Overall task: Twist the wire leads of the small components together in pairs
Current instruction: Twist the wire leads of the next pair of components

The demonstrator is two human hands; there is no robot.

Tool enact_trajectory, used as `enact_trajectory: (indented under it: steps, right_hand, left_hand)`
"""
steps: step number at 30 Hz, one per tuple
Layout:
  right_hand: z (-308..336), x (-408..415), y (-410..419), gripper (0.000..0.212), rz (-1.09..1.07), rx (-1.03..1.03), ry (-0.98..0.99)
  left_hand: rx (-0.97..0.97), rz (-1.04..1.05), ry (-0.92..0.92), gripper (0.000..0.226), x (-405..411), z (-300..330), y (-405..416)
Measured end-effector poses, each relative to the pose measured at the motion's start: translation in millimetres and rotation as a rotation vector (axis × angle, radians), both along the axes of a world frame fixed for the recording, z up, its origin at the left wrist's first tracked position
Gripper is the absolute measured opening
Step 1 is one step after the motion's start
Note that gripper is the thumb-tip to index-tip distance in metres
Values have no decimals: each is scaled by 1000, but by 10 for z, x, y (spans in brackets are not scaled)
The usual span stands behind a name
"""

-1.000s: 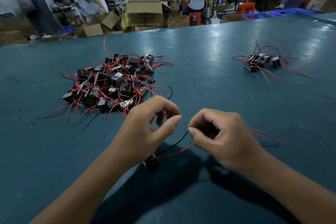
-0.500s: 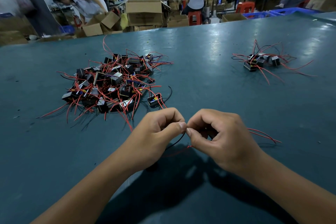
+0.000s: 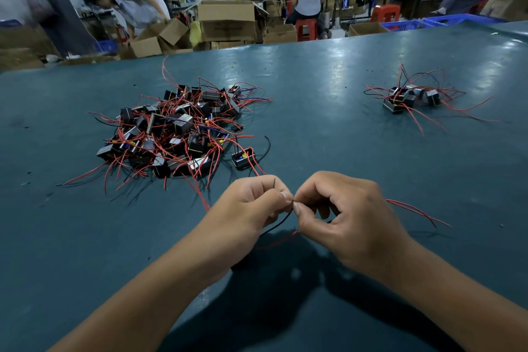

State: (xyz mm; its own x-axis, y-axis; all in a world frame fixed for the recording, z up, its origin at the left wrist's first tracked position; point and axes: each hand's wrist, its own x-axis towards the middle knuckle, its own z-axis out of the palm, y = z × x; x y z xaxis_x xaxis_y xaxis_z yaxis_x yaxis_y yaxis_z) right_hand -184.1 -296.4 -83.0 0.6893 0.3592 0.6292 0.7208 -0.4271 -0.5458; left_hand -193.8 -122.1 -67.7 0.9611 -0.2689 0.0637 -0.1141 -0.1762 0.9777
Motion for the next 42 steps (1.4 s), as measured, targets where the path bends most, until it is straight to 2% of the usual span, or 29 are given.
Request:
enact_trajectory:
  steps: [8, 17, 21, 23, 29, 33, 36, 37, 40, 42]
  right_hand:
    - [-40, 111, -88, 14, -28, 81, 237]
    - [-9, 155, -125, 13, -49, 35, 250]
    - [40, 186, -201, 4, -42, 116, 283]
    - [84, 181, -255, 4, -15, 81, 238]
    - [74, 150, -281, 7, 60, -165, 138]
    - [60, 164, -265, 7, 41, -191, 106]
    - [75, 187, -287, 6, 54, -177, 166]
    - [89, 205, -322, 13, 80, -202, 215]
    - [132, 283, -535, 51, 141, -421, 395]
    - [144, 336, -674, 60, 135, -604, 418]
  left_hand:
    - [232, -90, -119, 14, 123, -94, 141]
    - [347, -31, -270, 12, 203, -109, 275]
    - [313, 48, -320, 7, 176, -44, 304]
    - [293, -1, -318, 13, 155, 1, 324]
    - [423, -124, -350, 16, 79, 17, 279]
    - [425, -104, -347, 13, 101, 34, 297]
    - [446, -110, -316, 7, 109, 66, 320]
    - [480, -145, -285, 13, 114, 90, 372]
    - [738, -313, -163, 68, 136, 150, 646]
    - [909, -342, -162, 68, 138, 164, 778]
